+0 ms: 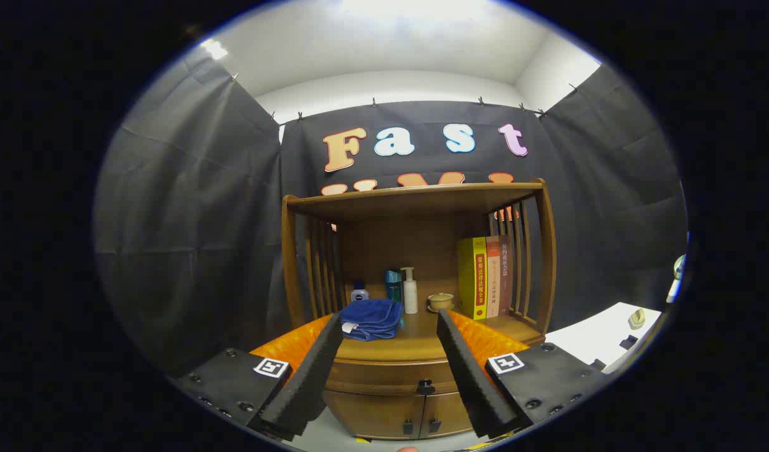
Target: Pull open the drawer, take out the items inside it, and place them on the countertop above the cabinet.
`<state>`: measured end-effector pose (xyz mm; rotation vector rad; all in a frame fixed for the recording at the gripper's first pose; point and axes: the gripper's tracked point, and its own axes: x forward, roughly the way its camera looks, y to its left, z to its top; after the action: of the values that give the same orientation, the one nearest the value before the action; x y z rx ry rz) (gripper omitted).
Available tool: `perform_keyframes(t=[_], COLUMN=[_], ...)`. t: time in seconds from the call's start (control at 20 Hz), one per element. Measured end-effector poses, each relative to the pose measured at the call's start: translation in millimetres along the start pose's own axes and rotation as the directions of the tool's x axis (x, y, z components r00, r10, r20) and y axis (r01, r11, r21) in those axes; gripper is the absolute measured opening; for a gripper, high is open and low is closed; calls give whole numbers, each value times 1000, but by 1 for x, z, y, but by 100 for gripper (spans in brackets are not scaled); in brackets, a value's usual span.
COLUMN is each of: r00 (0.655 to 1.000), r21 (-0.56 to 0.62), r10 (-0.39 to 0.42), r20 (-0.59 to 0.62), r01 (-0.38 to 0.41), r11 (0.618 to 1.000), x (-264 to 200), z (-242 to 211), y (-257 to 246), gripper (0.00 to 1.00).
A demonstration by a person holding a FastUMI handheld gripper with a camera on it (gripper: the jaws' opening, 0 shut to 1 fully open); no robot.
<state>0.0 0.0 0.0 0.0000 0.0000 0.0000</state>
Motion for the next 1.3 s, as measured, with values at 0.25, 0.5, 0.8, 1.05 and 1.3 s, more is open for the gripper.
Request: perform_keyframes(t=[0.25,0.5,0.8,1.05,1.3], r00=[1000,999,998,998,998], r21=[32,41,9,-18,-36], r10=[-30,-51,-56,-53,-45], r20=[-2,-9,10,16,37], r01=[30,51,56,53,47], r11=[999,998,998,998,998], x=[-2,-3,-1,-2,6], z=[-4,-4,10,13,12], y=[-14,-28,-29,-26,-26], gripper=[98,98,98,98,98])
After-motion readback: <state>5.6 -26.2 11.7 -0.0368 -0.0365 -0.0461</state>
